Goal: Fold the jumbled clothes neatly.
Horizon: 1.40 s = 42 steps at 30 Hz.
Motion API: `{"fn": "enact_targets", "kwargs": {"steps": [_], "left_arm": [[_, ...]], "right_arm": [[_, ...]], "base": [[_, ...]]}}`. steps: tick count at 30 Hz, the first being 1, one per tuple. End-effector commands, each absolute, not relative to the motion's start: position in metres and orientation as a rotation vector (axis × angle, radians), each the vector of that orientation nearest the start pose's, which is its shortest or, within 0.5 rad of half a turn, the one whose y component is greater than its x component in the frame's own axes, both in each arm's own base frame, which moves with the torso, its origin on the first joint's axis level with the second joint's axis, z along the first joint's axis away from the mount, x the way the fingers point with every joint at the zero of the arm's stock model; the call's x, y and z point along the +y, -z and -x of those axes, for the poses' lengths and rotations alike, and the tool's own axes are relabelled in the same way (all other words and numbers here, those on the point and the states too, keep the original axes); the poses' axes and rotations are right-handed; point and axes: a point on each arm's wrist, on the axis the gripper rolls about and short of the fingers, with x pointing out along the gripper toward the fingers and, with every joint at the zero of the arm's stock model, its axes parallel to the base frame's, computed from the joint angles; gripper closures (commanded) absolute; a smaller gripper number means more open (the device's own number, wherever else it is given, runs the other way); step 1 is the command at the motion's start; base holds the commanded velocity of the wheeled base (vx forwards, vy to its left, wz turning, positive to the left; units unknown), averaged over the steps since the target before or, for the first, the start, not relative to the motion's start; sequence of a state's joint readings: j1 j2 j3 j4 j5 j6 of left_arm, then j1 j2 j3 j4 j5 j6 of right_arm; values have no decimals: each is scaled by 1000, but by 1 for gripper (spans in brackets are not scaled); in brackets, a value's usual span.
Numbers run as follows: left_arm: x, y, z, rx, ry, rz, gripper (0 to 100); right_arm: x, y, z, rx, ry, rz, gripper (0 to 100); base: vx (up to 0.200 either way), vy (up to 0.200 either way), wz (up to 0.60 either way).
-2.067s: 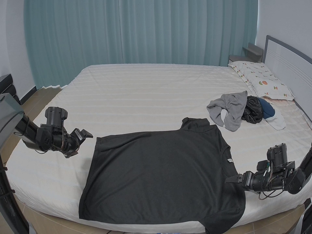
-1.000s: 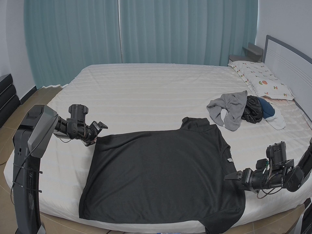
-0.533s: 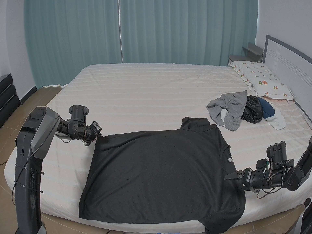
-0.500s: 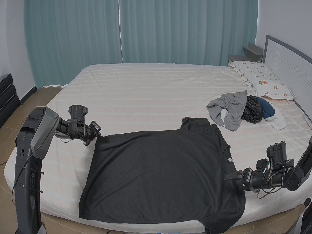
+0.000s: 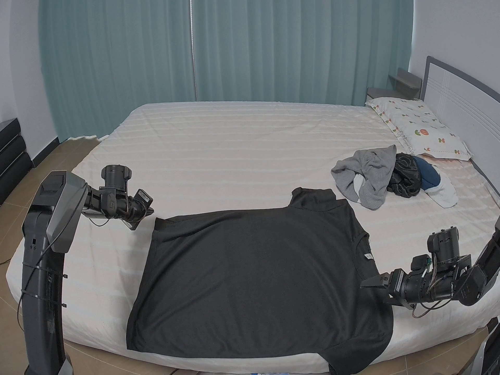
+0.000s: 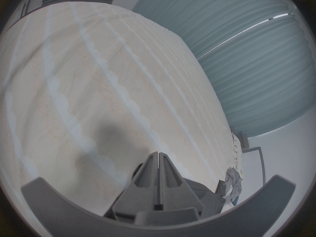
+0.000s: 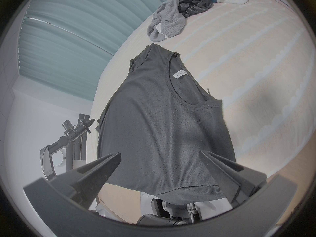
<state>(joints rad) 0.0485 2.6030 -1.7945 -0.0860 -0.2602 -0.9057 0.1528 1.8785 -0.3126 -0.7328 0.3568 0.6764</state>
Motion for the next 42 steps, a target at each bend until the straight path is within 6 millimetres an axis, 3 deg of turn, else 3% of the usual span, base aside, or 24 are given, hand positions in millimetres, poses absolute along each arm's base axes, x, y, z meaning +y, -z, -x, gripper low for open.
{"fn": "enact_targets", "kwargs": {"steps": [1, 28, 29, 42], "left_arm": [[20, -24, -503, 788, -103, 991, 0], [-2, -8, -493, 882, -22, 920, 0], [-2, -8, -493, 883, -18, 915, 100], [9, -7, -498, 849, -41, 912, 100]], "right_arm": [[43, -37, -231, 971, -178, -708, 0], [44, -36, -231, 977, -179, -707, 0], [44, -36, -231, 977, -179, -707, 0], [44, -35, -231, 979, -179, -707, 0]], "base": [[0, 0, 0], [0, 0, 0], [0, 0, 0], [0, 0, 0]]}}
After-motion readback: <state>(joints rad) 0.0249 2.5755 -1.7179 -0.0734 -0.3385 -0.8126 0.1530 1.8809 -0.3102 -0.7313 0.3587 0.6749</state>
